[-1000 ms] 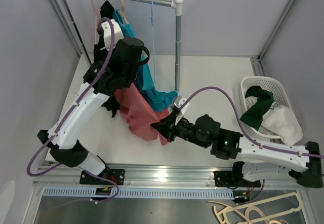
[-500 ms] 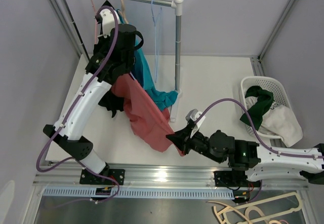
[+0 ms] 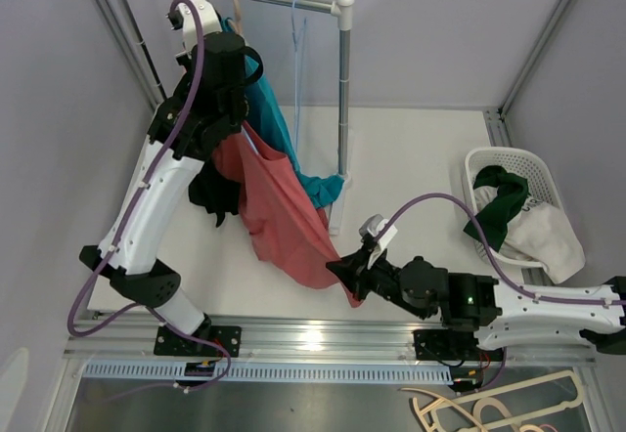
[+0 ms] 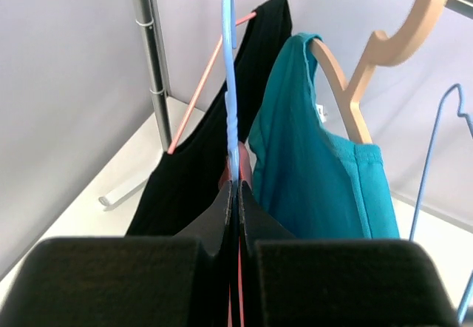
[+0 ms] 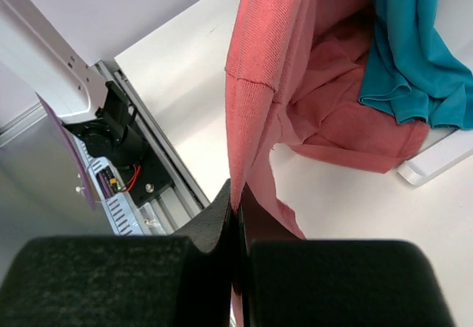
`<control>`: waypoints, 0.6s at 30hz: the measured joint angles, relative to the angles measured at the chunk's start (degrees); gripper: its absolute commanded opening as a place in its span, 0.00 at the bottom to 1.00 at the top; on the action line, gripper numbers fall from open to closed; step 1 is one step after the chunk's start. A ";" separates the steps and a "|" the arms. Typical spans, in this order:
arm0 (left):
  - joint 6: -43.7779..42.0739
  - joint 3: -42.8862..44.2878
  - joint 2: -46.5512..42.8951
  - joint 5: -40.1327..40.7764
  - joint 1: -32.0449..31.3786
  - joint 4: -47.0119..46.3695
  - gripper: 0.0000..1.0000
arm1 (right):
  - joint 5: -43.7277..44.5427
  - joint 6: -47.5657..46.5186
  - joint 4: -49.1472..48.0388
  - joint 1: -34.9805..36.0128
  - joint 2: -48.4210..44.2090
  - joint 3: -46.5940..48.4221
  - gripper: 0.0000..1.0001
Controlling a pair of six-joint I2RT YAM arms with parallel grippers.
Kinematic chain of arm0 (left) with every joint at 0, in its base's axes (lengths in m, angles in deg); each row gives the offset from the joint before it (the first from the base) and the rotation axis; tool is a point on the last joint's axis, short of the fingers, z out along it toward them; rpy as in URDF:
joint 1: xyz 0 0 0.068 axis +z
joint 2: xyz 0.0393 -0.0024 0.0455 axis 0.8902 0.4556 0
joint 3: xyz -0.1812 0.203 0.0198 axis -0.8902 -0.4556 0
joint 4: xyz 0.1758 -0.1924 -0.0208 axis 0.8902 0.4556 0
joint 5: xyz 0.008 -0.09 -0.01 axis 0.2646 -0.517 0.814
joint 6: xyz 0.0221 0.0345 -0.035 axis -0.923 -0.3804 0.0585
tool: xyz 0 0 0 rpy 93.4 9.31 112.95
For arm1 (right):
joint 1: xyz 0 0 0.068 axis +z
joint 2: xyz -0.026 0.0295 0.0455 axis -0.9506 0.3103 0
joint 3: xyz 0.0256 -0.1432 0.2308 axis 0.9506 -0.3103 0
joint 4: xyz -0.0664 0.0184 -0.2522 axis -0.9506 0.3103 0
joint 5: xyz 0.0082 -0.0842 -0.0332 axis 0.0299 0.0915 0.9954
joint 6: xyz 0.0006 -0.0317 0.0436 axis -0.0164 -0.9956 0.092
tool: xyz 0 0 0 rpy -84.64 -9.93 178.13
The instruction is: Remove the t-shirt from the hanger
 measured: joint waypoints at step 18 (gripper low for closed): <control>9.33 -18.38 -27.63 -6.69 -11.96 7.04 0.01 | -15.72 -1.22 -3.76 -17.33 21.42 9.51 0.00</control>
